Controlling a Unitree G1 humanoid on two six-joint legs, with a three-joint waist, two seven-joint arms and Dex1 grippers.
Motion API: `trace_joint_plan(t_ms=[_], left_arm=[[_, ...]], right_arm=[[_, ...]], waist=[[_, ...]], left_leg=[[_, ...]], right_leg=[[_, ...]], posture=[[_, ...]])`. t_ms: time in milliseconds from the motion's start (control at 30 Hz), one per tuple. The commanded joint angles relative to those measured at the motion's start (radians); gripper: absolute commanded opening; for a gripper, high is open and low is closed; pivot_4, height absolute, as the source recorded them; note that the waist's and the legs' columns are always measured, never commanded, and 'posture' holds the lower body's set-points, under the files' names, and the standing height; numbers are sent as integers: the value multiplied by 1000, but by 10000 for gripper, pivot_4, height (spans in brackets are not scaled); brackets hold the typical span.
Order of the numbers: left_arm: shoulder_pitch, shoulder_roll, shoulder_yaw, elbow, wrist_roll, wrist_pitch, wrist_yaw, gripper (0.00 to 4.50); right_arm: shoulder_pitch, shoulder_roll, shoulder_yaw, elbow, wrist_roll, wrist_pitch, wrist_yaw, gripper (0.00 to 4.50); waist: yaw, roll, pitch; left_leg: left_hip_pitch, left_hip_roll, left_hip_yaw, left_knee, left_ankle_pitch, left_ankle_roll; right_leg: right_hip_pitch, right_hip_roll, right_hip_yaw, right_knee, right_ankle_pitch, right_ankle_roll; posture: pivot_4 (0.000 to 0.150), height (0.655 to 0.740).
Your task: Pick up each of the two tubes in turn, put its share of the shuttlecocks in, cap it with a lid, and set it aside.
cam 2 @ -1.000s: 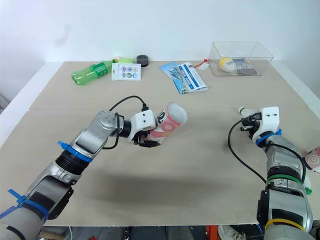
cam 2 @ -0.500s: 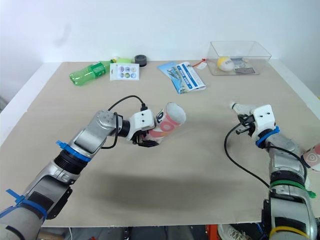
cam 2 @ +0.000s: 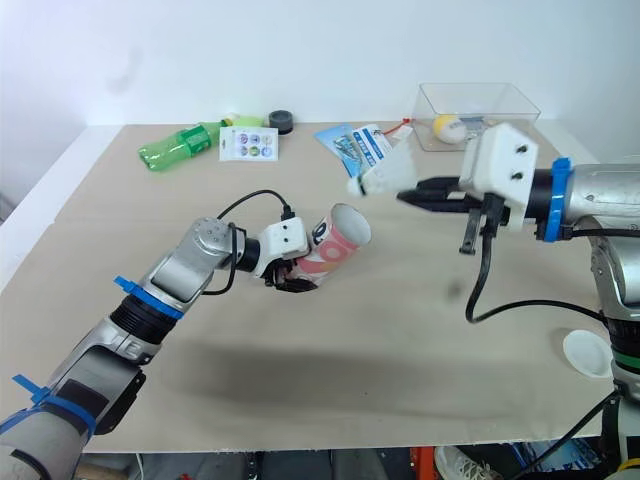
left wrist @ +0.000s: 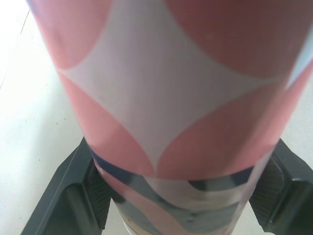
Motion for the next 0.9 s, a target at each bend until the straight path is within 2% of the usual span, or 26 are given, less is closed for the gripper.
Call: trace_joint_plan(t_ms=[33, 400, 533, 567, 600, 667, 700, 767, 800, 900], left_arm=[[-5, 1, -3, -3, 4, 4, 6, 30602], [-1, -13, -4, -16, 3, 14, 13, 30602], [3, -10, 0, -21, 2, 18, 16, 30602], [5, -9, 2, -23, 2, 19, 17, 30602], [7, -8, 3, -25, 1, 21, 18, 30602], [10, -6, 3, -30, 0, 22, 18, 30602], [12, -4, 3, -32, 0, 23, 18, 30602], [14, -1, 3, -34, 0, 23, 17, 30602], [14, 0, 2, -33, 0, 22, 17, 30602], [11, 1, -2, -32, 3, 15, 16, 30602]], right_arm=[[-39, -10, 6, -15, -23, -29, 40, 345], [-149, 95, 159, 145, -180, -245, 157, 345], [-185, 114, 146, 147, -137, -193, 182, 10178], [-193, 114, 140, 145, -128, -177, 186, 14294], [-200, 114, 135, 145, -126, -170, 186, 20559], [-203, 109, 127, 142, -109, -151, 199, 27122], [-212, 117, 114, 147, -94, -141, 191, 33332], [-241, 125, 80, 157, -40, -66, 177, 42382], [-266, 136, 62, 177, -24, -43, 161, 43797], [-346, 155, 60, 287, -47, -35, 146, 43797]], waist=[[0, 0, 0], [3, 0, 0], [6, 0, 0], [7, 0, 0], [7, 0, 0], [8, 0, 0], [8, 0, 0], [8, 0, 0], [9, 0, 0], [10, 0, 0]], left_leg=[[0, 0, 0, 0, 0, 0], [0, 0, 0, 0, 0, 0], [-1, 0, 0, 0, 0, 0], [-1, 0, 0, 0, 0, 0], [-1, 0, -1, 0, 0, 0], [-1, 0, -1, 0, 0, 0], [-1, 0, -1, 0, 0, 0], [-1, 0, -1, 0, 0, 0], [-1, 0, -1, 0, 0, 0], [-1, 1, 0, 0, 0, 0]], right_leg=[[0, 0, 0, 0, 0, 0], [-1, 0, 0, 0, 2, 3], [-1, 0, 0, 0, 2, 4], [-1, 0, 0, 0, 2, 4], [-1, 0, 0, 0, 2, 3], [-1, 1, -1, 0, 2, 3], [-1, 1, -1, 0, 2, 3], [-1, 0, -1, 0, 2, 3], [-1, 0, -1, 0, 2, 3], [-2, 1, -1, 1, 3, 2]], posture=[[1500, 7400], [1500, 7400], [1500, 7400], [1500, 7400], [1500, 7400], [1500, 7400], [1500, 7400], [1500, 7400], [1500, 7400], [1500, 7400]])
